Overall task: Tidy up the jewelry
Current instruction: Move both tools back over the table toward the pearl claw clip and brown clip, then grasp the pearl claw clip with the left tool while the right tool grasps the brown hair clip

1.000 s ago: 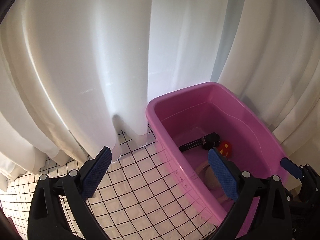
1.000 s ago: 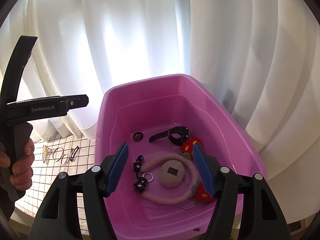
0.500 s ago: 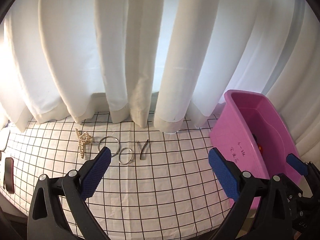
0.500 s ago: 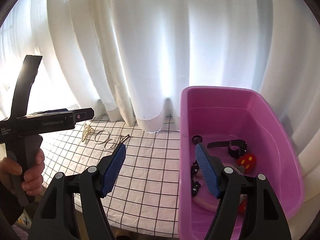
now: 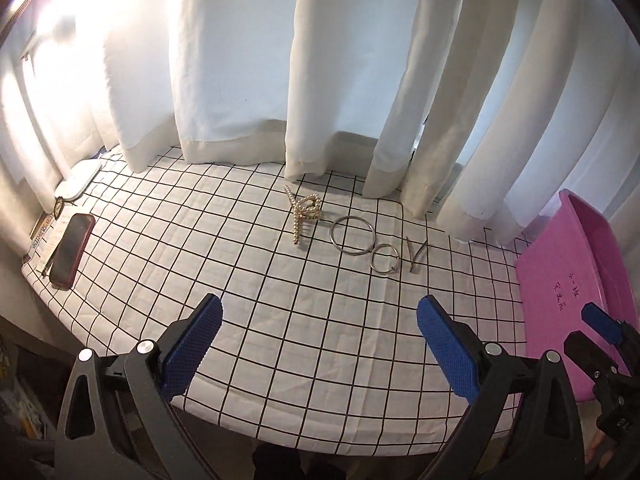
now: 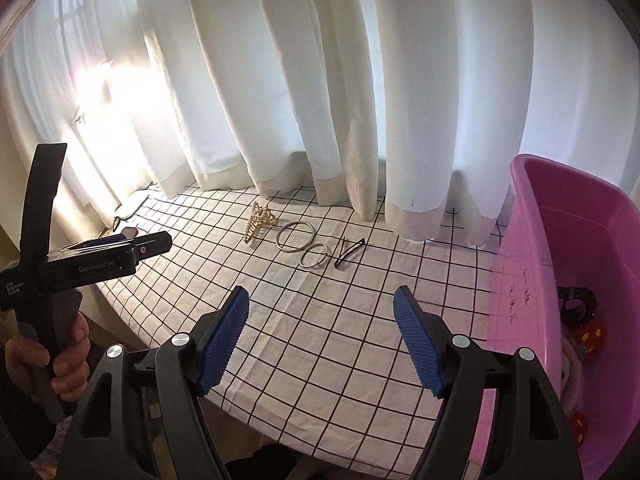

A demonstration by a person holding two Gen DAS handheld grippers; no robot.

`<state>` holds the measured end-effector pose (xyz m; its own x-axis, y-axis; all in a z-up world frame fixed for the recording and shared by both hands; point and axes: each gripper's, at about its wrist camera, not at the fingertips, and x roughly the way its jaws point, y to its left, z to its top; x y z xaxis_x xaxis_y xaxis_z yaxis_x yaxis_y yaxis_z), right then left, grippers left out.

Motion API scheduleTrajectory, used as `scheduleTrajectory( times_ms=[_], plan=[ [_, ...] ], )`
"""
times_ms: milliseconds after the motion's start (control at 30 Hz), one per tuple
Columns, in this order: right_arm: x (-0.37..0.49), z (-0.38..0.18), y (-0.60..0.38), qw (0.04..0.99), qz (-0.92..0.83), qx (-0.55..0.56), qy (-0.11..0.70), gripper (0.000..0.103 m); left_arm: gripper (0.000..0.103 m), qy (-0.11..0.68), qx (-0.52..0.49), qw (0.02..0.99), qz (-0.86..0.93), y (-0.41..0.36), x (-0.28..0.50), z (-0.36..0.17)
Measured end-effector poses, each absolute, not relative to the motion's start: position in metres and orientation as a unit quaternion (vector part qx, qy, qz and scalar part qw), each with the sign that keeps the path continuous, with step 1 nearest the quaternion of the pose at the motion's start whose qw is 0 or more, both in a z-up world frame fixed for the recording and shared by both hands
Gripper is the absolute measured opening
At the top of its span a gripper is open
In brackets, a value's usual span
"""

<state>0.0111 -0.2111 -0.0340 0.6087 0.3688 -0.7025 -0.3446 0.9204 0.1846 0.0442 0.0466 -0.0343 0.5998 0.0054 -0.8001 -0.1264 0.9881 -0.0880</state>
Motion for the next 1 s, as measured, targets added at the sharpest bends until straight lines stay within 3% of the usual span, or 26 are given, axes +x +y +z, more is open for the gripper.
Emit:
scheduleTrajectory(
  times_ms=[567, 1000],
  plan=[
    [0.080, -0.094, -0.166, 0.890, 0.097, 0.065, 0.440, 0.071, 0.096, 0.471, -0.078, 0.879, 0.005, 0.123, 0.131, -0.098],
    [0.130, -0.168, -0.155, 0.881, 0.000, 0.089, 0.464, 0.074, 0.096, 0.475, -0.021, 0.880, -0.002, 0.135, 0.190, -0.162]
  ],
)
